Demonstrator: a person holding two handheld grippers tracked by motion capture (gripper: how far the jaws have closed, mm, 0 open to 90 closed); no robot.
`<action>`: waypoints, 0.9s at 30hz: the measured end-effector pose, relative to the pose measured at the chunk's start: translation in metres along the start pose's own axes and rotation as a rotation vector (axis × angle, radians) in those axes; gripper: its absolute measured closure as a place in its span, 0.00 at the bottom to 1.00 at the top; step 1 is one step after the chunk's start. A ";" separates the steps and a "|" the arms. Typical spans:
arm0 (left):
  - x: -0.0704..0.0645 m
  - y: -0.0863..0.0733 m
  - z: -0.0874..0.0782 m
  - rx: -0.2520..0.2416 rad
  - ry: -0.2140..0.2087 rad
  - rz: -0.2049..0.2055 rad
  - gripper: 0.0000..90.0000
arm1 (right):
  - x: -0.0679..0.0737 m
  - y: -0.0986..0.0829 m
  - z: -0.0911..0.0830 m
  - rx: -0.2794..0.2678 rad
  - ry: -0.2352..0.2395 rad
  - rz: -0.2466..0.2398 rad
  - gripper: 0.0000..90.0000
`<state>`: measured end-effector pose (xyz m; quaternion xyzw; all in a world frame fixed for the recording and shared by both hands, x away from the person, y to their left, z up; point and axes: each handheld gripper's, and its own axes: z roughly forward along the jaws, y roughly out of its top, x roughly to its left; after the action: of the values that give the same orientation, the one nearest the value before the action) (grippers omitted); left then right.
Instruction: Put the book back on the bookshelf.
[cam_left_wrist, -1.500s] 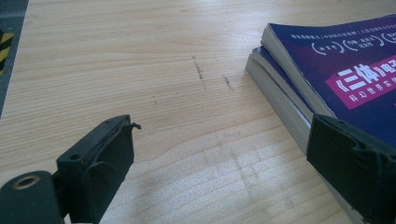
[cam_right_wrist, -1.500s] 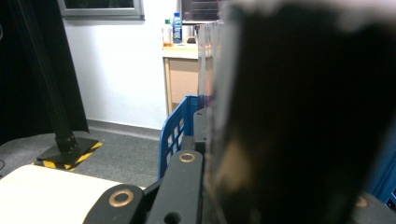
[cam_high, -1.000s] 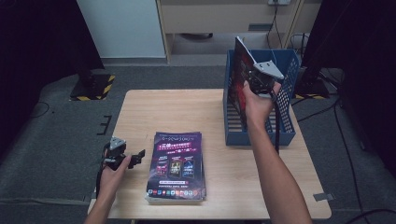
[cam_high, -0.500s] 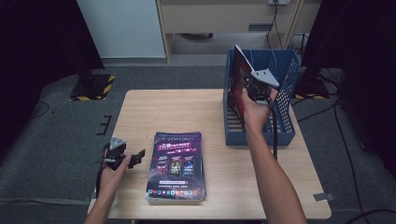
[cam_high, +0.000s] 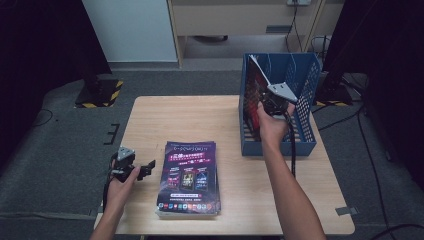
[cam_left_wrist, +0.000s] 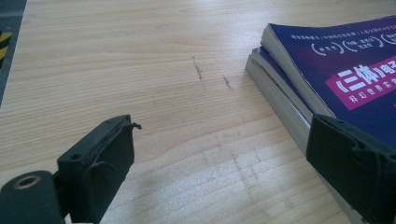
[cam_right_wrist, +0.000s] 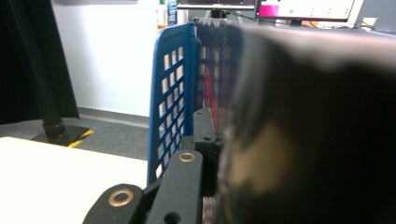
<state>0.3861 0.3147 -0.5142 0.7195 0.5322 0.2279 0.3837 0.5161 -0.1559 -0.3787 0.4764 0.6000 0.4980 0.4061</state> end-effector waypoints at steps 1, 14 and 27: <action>0.000 0.000 0.000 0.000 0.000 0.000 0.08 | 0.000 0.000 -0.001 0.004 0.006 -0.005 0.97; -0.001 0.000 0.000 0.001 -0.001 0.004 0.08 | -0.006 -0.001 -0.001 0.032 0.059 0.022 0.97; 0.000 0.001 -0.001 -0.007 -0.005 0.000 0.09 | 0.010 0.012 0.006 0.019 -0.097 -0.078 0.97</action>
<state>0.3860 0.3151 -0.5133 0.7188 0.5304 0.2280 0.3873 0.5223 -0.1444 -0.3680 0.4800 0.6027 0.4523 0.4493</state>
